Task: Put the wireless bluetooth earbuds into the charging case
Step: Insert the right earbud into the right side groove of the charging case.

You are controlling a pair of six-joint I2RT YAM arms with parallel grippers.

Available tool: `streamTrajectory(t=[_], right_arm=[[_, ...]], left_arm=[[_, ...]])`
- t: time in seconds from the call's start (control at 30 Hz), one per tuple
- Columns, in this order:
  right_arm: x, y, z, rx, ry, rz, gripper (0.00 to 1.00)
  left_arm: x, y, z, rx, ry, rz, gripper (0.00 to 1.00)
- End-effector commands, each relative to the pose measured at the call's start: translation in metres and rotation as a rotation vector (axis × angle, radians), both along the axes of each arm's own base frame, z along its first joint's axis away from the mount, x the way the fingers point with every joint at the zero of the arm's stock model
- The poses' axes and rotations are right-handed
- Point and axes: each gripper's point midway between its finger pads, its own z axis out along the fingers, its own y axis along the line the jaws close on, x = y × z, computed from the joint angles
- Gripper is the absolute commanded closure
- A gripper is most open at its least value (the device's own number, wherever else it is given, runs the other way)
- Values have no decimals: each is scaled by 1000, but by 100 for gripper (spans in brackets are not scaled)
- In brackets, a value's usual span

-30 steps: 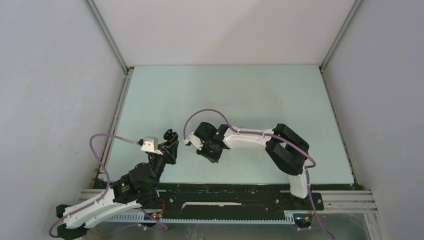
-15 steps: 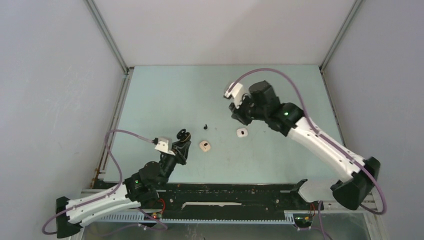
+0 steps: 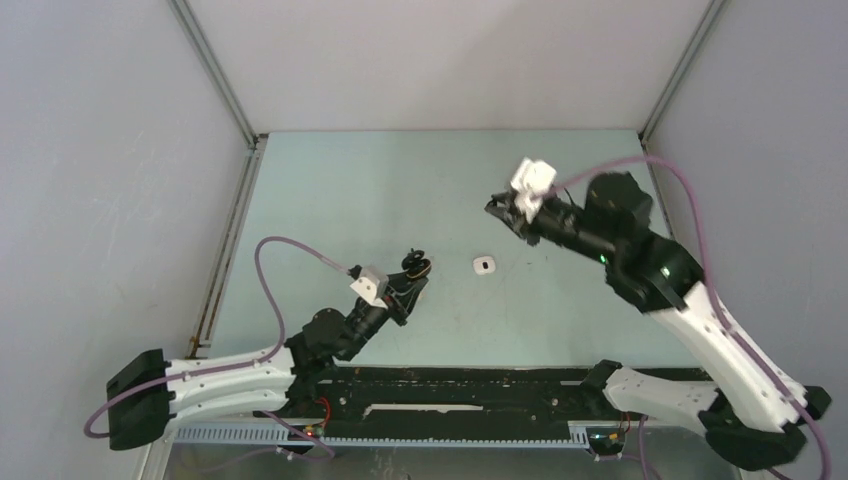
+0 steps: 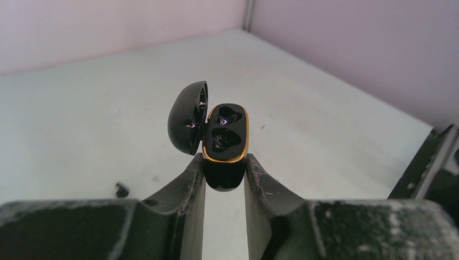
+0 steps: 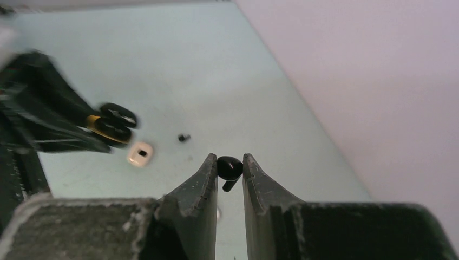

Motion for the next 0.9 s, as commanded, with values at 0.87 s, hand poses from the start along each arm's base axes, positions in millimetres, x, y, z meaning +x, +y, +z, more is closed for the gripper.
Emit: streamTrajectory(t=[0.87], right_arm=[[-74,41,26,221,-166,100,100]], left_arm=[[-20,-79,151,-388,-146,-305,100]])
